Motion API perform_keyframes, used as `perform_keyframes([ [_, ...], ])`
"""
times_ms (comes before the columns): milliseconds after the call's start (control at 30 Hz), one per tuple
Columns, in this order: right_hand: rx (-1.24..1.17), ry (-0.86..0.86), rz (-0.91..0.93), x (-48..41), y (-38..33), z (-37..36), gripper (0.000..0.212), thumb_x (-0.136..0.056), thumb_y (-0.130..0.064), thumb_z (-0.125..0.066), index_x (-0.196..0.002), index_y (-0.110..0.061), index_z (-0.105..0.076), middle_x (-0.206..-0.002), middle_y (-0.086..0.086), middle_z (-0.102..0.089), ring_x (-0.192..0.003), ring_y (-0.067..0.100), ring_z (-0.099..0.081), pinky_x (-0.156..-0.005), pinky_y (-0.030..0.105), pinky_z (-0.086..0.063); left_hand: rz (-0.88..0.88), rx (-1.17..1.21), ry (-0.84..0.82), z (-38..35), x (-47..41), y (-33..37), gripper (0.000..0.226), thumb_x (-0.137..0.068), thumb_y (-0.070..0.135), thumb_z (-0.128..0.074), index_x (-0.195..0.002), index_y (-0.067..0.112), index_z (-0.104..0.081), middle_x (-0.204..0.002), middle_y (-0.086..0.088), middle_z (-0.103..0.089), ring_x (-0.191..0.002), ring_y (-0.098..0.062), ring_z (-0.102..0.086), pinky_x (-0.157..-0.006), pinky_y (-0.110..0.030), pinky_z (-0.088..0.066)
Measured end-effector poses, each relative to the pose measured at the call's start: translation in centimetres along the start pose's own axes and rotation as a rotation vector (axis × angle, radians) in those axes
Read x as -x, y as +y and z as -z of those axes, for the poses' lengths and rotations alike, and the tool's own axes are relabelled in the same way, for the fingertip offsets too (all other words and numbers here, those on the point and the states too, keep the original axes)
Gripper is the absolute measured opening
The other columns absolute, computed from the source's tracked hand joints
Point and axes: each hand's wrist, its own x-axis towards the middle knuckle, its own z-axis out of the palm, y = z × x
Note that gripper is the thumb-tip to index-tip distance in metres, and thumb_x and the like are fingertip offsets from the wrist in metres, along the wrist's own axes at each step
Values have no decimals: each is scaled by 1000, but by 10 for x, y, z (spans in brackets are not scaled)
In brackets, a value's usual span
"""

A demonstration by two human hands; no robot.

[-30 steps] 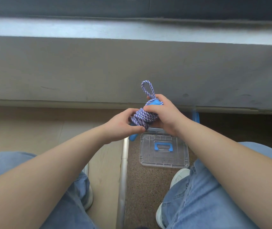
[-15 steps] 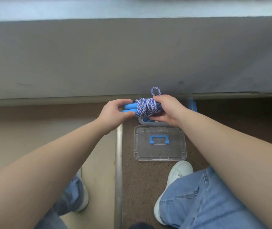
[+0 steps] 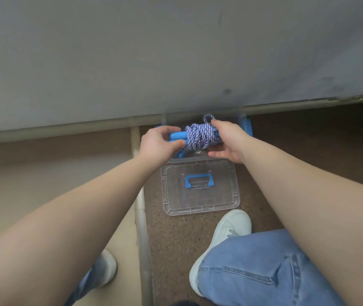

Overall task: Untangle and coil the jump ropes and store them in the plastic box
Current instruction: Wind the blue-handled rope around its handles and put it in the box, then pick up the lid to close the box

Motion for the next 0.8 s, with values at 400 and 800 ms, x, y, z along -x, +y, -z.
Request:
perform_keyframes([
  [400, 198, 152, 125, -36, 15, 3, 61, -96, -52, -53, -145, -19, -39, -135, 4, -52, -120, 26, -56, -98, 45, -53, 68, -21, -66, -30, -28, -12, 56, -85, 3, -58, -135, 29, -58, -126, 6, -59, -92, -4, -62, -92, -32, -56],
  [800, 1061, 449, 555, 3, 76, 27, 33, -96, -33, -43, -69, -17, -55, -71, 4, -60, -71, 27, -54, -60, 32, -39, 341, 156, 172, -34, 28, -65, 21, -92, 10, -50, -101, 20, -66, -91, -1, -68, -79, -17, -65, -82, -38, -60],
])
